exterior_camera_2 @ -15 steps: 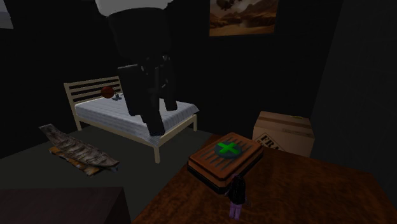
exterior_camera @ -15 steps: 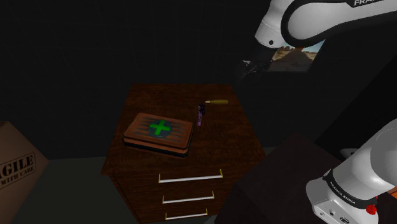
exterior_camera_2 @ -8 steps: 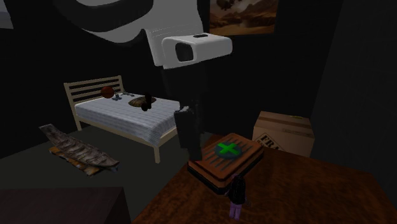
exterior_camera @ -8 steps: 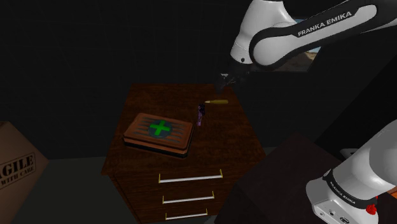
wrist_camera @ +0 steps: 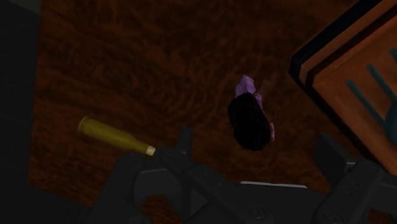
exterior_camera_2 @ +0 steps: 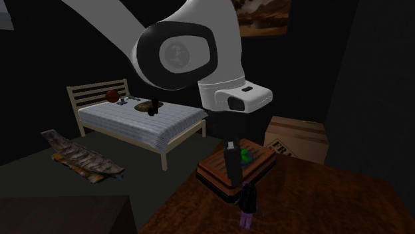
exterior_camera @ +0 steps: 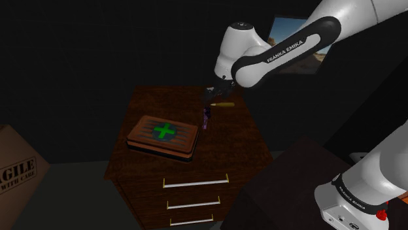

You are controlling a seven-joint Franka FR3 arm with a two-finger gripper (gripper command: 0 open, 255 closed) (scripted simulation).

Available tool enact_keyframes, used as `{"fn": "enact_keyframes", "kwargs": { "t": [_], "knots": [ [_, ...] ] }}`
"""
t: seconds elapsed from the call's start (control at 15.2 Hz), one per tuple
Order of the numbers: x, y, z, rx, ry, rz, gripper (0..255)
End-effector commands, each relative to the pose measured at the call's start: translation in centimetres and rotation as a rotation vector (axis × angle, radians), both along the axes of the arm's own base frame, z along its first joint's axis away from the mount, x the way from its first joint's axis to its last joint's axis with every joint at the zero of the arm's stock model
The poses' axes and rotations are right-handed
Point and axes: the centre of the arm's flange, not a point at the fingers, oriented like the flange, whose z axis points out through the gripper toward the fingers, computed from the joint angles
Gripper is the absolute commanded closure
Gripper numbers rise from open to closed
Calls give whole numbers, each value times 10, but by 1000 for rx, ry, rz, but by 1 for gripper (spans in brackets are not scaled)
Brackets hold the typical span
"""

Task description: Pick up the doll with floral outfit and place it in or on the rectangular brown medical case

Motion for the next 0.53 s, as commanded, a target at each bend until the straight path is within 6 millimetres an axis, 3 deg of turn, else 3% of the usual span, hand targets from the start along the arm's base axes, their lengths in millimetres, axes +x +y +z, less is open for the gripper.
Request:
{"fn": "enact_keyframes", "kwargs": {
  "t": [0.0, 0.13, 0.46],
  "knots": [
    [17, 9, -22, -8, -3, -1, 0],
    [30, 15, -38, -15, -5, -1, 0],
    [35, 14, -63, -15, -5, -1, 0]
  ]
}}
